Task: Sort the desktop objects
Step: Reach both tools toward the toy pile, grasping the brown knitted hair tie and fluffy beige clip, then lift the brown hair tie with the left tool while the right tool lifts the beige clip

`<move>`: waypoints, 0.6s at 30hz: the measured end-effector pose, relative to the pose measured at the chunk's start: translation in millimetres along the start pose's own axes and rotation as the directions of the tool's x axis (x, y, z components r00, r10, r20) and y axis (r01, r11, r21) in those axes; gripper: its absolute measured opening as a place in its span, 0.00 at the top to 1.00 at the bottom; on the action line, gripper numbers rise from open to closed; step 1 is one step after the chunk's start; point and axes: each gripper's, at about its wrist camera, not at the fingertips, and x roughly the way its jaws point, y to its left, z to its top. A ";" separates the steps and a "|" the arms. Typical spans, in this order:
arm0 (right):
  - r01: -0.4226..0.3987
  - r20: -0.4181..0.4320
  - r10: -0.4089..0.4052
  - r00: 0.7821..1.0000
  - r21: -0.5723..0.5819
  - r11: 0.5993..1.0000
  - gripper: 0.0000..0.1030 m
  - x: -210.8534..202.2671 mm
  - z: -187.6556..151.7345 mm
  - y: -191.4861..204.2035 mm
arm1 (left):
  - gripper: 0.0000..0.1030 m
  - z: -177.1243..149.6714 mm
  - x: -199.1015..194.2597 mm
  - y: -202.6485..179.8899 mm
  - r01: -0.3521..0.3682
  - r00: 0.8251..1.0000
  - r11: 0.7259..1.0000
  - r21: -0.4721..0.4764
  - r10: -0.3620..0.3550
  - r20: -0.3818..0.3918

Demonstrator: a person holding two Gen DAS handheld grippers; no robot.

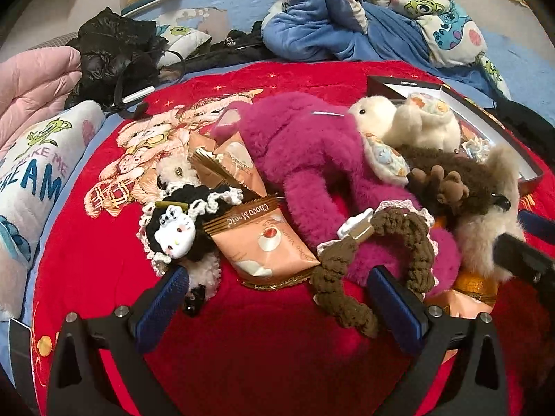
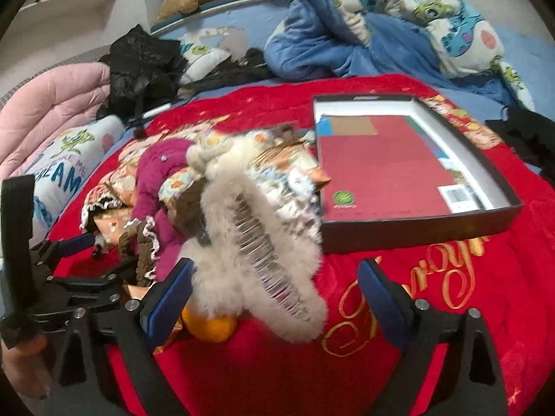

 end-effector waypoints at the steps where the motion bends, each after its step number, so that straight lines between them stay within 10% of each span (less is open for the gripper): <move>1: -0.017 -0.009 0.017 1.000 -0.003 1.000 0.08 2.2 0.3 1.1 | 0.00 -0.2 0.4 -1.3 -0.001 1.000 1.000 0.005 0.001 -0.001; 14: 0.025 -0.104 -0.028 0.994 -0.034 0.999 0.23 37.0 2.9 4.6 | 0.02 -13.0 1.9 -1.9 0.008 0.999 1.000 -0.001 -0.008 -0.039; 16: 0.003 -0.107 -0.006 0.994 -0.026 1.000 0.33 36.9 2.7 4.3 | 0.11 -13.4 0.5 -2.7 0.011 0.999 1.000 -0.004 -0.011 -0.035; 18: -0.009 -0.112 0.008 0.994 -0.011 1.000 0.41 37.7 2.3 4.2 | 0.43 -15.3 2.0 -2.2 0.094 0.994 0.995 -0.020 -0.095 -0.052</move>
